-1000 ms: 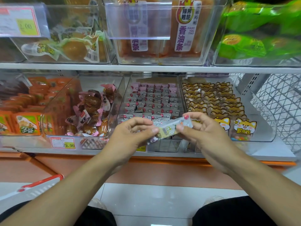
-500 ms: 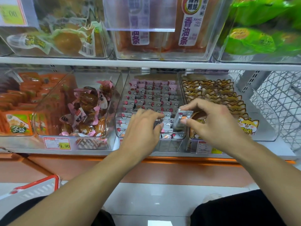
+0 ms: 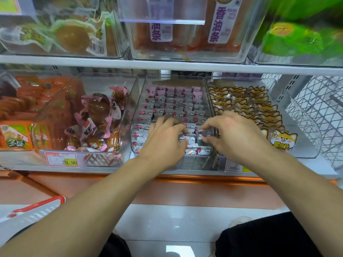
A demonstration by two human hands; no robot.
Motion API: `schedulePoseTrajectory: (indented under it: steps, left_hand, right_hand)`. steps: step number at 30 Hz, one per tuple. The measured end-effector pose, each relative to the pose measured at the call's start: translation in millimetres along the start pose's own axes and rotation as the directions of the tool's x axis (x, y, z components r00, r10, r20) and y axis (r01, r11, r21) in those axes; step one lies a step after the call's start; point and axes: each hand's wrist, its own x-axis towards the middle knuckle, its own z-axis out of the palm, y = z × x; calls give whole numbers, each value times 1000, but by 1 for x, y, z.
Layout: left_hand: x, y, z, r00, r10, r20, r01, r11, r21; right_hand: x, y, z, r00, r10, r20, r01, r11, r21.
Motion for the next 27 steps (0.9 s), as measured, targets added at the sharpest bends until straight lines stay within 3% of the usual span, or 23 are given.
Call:
schedulePoseTrajectory:
  steps: [6,11,17,21,24,27]
  left_hand:
    - [0,0,2,1000,-15,-16,14,999,-29]
    - [2,-1,3,999,-45,-16,44,997,-67]
    - [8,2,2,998,-26,-54,21,996,-83]
    - [6,7,-10,983,-3,-184,-33,980,-195]
    - [0,9,-26,964,-41,-264,-57,933,-354]
    - [-10,10,-41,932,-76,-354,-107,876,-470]
  right_hand:
    - [2,-7,-2,999,3,52,3,993,-119]
    - [3,-8,-3,999,41,-7,-42,993,-111]
    - [7,-13,3,991,-1,137,35,969,-243]
    - [4,-19,4,991,2,137,42,947,-318]
    - [2,-16,2,999,-13,53,24,976,-216]
    - [-1,-10,-3,991,3,-136,10,996,91]
